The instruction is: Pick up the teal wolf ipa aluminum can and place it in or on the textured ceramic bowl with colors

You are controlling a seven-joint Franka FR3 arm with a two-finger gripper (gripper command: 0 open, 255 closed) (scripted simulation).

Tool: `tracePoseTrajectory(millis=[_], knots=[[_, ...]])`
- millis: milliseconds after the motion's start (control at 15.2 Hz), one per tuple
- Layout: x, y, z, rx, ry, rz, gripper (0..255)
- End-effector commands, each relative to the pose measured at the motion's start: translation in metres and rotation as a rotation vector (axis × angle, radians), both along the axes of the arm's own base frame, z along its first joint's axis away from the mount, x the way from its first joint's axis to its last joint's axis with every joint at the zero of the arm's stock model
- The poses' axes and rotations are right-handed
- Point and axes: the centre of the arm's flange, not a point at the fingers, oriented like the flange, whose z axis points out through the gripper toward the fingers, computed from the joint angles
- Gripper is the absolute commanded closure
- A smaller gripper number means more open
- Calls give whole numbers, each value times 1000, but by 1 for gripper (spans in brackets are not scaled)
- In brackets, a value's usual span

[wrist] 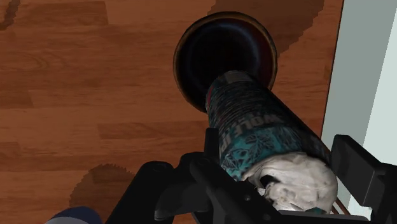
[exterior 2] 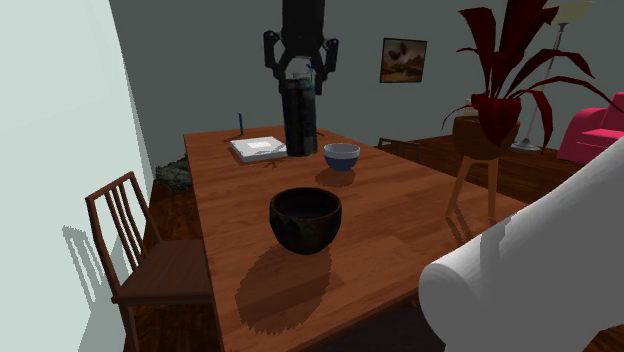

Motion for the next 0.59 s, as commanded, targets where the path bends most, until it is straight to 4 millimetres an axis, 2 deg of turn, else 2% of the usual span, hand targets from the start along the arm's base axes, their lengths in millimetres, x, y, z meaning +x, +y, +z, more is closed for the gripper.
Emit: tracePoseTrajectory(millis=[0,528], knots=[[-12,-10,3,1,0,1,255],[-12,-10,-39,1,0,1,255]])
